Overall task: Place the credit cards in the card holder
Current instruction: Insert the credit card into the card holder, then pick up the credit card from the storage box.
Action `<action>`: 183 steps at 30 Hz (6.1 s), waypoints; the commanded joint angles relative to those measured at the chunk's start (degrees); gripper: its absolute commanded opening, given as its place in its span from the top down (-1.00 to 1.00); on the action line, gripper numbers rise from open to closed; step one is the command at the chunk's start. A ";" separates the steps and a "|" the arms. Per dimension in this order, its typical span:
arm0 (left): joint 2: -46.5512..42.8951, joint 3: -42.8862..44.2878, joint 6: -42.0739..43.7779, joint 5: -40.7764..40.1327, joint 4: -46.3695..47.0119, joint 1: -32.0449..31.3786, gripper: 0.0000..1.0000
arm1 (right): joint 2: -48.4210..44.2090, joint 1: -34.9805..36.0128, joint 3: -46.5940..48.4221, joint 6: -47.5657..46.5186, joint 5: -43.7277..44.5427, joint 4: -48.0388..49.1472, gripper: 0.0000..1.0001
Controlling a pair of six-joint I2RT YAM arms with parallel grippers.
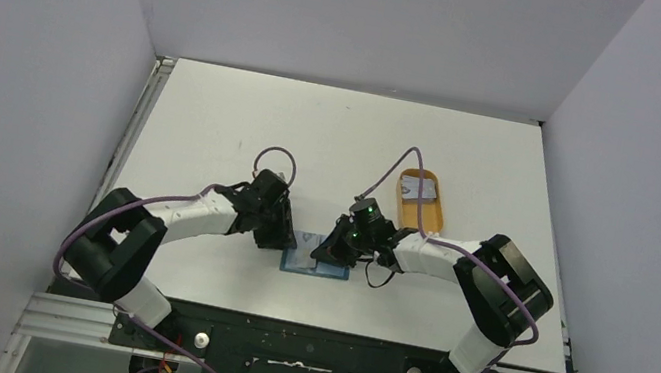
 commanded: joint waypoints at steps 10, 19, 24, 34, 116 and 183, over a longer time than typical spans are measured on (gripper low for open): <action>-6.81 -2.86 -0.14 0.38 -6.06 1.76 0.08 | -1.87 0.91 5.29 -6.75 2.77 -7.45 0.35; -5.27 -3.82 -0.34 4.25 -1.37 4.79 0.21 | -0.83 2.22 8.39 -9.86 3.46 -10.70 0.16; -2.04 -2.95 -0.14 6.17 0.68 5.01 0.37 | 0.11 2.47 9.08 -11.10 3.85 -11.90 0.16; 0.85 -3.01 -0.25 8.41 3.35 4.92 0.69 | 1.37 4.22 12.62 -14.85 5.69 -15.22 0.16; -23.41 -5.02 1.80 -9.34 -6.25 -6.00 -0.73 | -35.78 -22.04 -2.83 -9.95 33.92 -19.84 -0.34; -20.90 -8.17 2.23 -2.24 -2.67 -2.37 -0.60 | -3.56 -25.67 4.67 12.35 36.71 -4.36 0.64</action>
